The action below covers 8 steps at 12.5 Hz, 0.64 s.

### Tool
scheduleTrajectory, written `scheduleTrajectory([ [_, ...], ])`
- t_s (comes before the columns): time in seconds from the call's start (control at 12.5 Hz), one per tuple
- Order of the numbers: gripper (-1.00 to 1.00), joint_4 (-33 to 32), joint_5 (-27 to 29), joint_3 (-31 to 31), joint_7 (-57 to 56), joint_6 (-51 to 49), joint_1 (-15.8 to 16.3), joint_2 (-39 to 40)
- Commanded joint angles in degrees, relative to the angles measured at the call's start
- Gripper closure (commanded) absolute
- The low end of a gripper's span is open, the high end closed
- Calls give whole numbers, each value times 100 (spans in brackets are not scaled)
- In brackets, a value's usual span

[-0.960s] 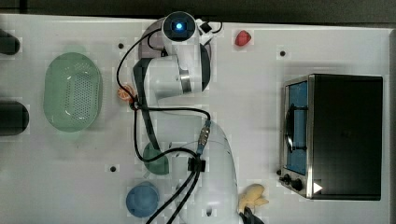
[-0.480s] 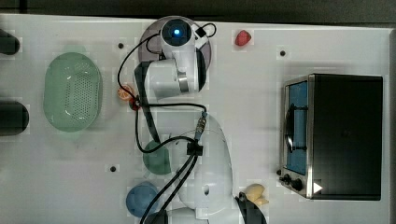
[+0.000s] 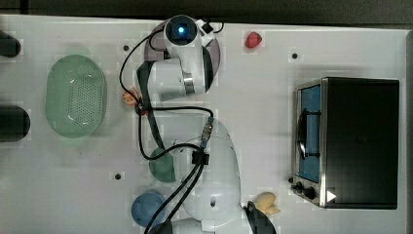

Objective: Pick ketchup from plate and place it on table.

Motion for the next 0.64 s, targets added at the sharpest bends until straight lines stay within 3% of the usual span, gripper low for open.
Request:
scheduleTrajectory([
  [0.08, -18, 98, -28, 0, -182, 13, -44, -85],
  [0.4, -18, 250, 68, 8, -180, -22, -69, -356],
  [0.64, -18, 237, 580, 8, -181, -743, -160, -1019],
])
